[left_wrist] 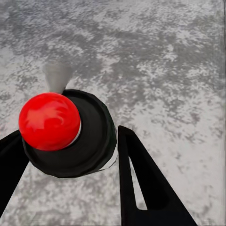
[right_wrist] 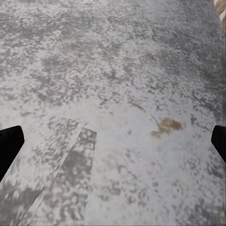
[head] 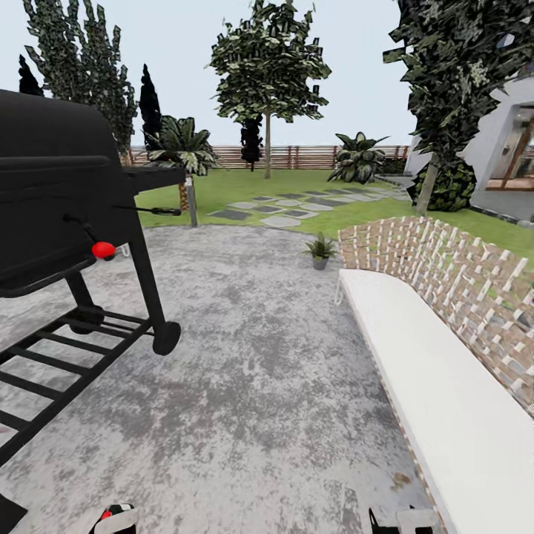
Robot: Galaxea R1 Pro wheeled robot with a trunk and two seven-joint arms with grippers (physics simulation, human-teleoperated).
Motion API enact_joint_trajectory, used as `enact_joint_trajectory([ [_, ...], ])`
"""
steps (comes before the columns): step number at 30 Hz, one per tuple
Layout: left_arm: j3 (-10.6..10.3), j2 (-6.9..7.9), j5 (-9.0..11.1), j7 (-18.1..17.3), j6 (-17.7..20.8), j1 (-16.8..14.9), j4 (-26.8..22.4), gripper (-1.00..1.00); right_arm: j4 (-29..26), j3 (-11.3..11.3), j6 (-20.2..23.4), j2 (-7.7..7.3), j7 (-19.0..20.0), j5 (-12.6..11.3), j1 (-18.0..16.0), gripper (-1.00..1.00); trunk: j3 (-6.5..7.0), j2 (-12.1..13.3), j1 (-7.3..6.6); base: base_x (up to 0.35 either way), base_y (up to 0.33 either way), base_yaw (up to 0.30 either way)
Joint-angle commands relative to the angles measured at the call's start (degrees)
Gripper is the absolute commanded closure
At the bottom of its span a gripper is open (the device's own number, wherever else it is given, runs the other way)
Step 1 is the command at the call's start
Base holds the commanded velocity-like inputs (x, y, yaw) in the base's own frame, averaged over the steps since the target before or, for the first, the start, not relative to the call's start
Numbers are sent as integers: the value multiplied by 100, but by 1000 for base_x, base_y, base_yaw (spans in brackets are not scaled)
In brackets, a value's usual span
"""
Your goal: Pick up the pesticide atomizer in the garden and spray insectifuge to fully cover both potted plants in the garden.
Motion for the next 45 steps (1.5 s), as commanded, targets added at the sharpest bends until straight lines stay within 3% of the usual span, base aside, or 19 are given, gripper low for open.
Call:
enact_joint_trajectory([
  [1, -49, 5, 15, 51, -15, -2, -1, 100, 8, 2, -12, 1, -52, 56, -5, -100, -5, -2, 2, 309, 187, -261],
  [16, -49, 4, 7, 51, -14, -2, -1, 100, 14, 2, -8, 1, -28, 57, -5, -100, -5, -2, 2, 299, 202, -127],
  [31, -49, 4, 8, 51, -14, -2, -1, 100, 7, 2, -4, 1, -42, 57, -5, -100, -5, -2, 2, 336, 10, -6],
  [45, -49, 4, 9, 51, -15, -2, -1, 100, 12, 2, -7, 28, -52, 57, -5, -100, -5, -2, 2, 339, 0, -135],
])
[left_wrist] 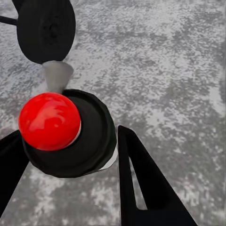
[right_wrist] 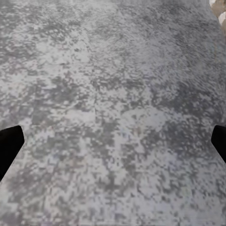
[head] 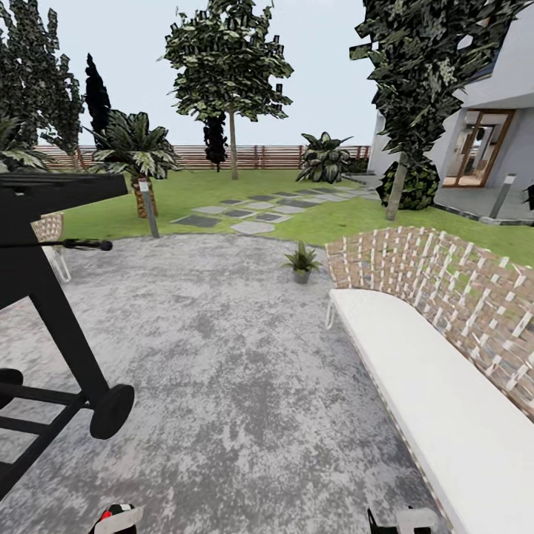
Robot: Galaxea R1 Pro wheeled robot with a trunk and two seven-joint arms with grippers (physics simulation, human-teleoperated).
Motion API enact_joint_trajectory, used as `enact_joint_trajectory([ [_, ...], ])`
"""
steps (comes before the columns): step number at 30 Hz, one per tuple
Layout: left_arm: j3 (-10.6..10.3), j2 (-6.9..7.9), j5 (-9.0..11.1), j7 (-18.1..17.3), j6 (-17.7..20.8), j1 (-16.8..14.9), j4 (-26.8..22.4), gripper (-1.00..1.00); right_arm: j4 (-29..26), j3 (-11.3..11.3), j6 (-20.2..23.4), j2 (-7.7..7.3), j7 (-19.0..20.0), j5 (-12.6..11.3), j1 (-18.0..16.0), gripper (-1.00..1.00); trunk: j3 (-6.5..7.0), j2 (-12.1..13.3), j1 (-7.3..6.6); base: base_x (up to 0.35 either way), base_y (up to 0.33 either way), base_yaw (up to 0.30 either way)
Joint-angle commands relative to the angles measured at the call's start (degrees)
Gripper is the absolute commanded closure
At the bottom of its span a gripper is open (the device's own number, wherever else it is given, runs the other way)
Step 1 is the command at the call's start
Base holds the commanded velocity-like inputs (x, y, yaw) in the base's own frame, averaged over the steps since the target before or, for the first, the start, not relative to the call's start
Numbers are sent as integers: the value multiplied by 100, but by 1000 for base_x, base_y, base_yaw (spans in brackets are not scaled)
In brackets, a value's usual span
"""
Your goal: Pick up the pesticide atomizer in the garden and spray insectifuge to fully cover both potted plants in the garden.
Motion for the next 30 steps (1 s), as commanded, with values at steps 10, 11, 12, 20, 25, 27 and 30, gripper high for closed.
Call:
enact_joint_trajectory([
  [10, -42, 6, 20, 50, -16, -3, 0, 100, 6, 0, -12, 60, -60, 55, -4, -100, -5, -2, 2, 339, 0, -2],
  [11, -43, 6, 21, 50, -16, -3, 0, 100, 7, 0, -10, 60, -60, 55, -4, -100, -5, -2, 2, 339, 0, 0],
  [12, -42, 5, 21, 50, -16, -3, 0, 100, 7, 0, -12, 61, -60, 55, -4, -100, -5, -2, 2, 339, 0, 0],
  [20, -40, 5, 21, 50, -16, -3, 0, 100, 7, 0, -12, 61, -60, 55, -4, -100, -5, -2, 2, 339, 0, 0],
  [25, -40, 6, 21, 50, -16, -3, 0, 100, 7, 0, -10, 61, -60, 55, -4, -100, -5, -2, 2, 339, 0, 0],
  [27, -40, 10, 21, 50, -16, -3, 0, 100, 7, 0, -9, 60, -60, 55, -4, -100, -5, -2, 2, 339, 0, 0],
  [30, -40, 9, 21, 50, -16, -3, 0, 100, 6, 0, -12, 61, -60, 55, -4, -100, -5, -2, 2, 339, 0, 0],
])
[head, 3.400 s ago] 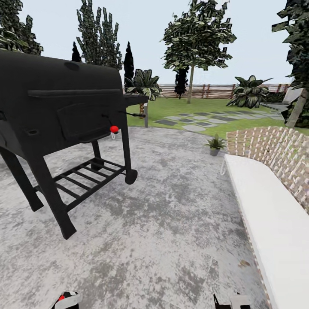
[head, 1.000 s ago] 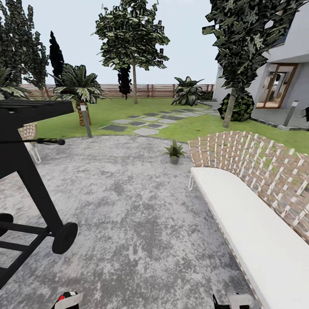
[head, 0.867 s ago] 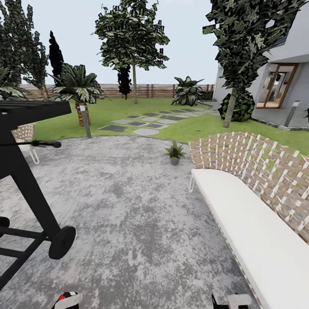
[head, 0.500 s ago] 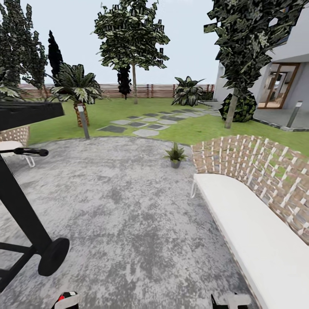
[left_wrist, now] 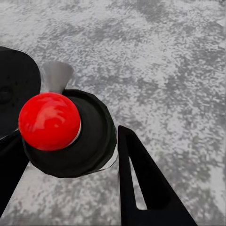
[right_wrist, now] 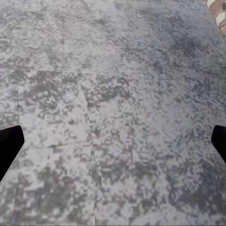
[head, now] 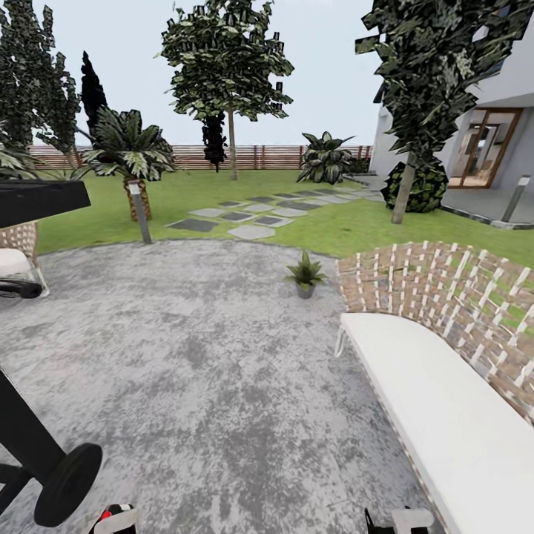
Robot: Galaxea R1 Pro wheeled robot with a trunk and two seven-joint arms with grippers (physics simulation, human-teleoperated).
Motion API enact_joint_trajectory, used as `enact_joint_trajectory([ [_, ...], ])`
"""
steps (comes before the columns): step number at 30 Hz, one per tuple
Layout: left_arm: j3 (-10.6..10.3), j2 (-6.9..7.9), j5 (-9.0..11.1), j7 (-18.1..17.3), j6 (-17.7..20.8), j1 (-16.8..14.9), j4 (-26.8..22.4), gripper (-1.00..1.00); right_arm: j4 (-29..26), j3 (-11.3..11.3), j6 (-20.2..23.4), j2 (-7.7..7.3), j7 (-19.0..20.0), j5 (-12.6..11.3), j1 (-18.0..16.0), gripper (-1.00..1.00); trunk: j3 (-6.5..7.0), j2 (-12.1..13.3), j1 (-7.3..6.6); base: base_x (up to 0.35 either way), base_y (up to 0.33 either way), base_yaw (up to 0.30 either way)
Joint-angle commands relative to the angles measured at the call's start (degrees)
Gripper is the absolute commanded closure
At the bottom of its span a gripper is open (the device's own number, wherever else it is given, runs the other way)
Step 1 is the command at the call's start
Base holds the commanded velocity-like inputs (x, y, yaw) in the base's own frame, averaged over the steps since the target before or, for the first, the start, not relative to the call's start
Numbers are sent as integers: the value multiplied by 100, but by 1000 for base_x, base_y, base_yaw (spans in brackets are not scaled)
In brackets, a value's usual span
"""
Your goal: Pick up the pesticide atomizer in the garden and spray insectifuge to fully cover both potted plants in the garden.
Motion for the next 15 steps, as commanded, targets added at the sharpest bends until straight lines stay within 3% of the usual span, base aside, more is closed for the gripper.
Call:
enact_joint_trajectory([
  [1, -49, 5, 14, 50, -16, -3, 0, 100, 5, 2, -9, 0, -51, 56, -3, -100, -5, -2, 2, 339, 0, 0],
  [15, -49, 7, 14, 51, -16, -3, 0, 100, 6, 2, -7, -1, -51, 56, -3, -100, -5, -2, 2, 339, 0, 0],
])
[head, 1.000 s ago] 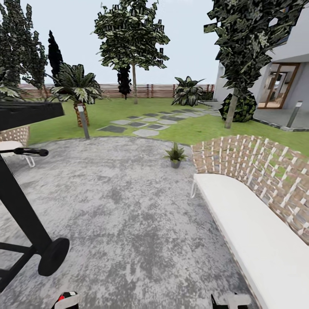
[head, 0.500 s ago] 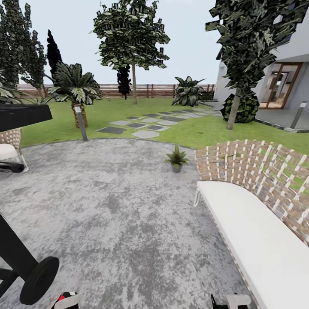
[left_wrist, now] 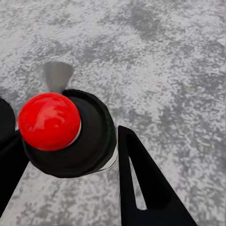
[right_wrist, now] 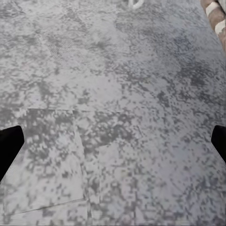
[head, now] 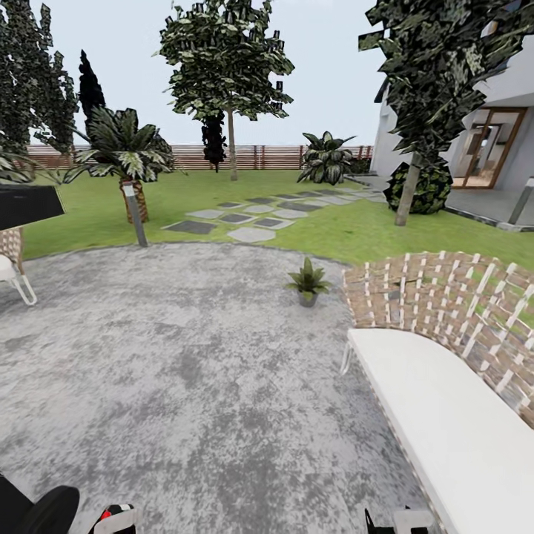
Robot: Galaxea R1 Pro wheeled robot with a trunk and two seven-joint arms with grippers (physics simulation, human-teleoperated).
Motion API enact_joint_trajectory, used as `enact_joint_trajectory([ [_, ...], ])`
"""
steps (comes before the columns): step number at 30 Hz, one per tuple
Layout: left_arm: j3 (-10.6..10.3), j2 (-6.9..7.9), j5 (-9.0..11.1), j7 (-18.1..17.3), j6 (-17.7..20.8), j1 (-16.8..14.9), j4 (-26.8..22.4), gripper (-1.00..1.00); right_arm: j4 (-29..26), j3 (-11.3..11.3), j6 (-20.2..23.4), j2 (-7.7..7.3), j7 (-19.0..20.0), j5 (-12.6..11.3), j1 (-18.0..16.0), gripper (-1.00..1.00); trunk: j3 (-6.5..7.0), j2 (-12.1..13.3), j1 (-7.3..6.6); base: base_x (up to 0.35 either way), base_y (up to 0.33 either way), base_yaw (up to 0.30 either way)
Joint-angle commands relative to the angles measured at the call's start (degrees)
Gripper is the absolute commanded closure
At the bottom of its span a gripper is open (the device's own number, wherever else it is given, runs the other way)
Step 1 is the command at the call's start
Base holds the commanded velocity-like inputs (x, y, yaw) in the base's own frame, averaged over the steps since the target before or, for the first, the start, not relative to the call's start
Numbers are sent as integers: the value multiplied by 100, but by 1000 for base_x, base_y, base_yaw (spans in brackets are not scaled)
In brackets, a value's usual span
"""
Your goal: Pick up the pesticide atomizer in the garden and spray insectifuge to fully cover both potted plants in the garden.
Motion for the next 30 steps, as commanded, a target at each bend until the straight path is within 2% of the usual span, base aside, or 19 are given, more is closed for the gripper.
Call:
enact_joint_trajectory([
  [1, -49, 5, 14, 50, -16, -3, 0, 100, 4, 2, -12, 1, -51, 56, -3, -100, -5, -2, 2, 339, 0, 0],
  [30, -49, 5, 14, 50, -16, -3, 5, 100, 4, 2, -11, 1, -53, 56, -3, -100, -5, -2, 2, 339, 1, 1],
])
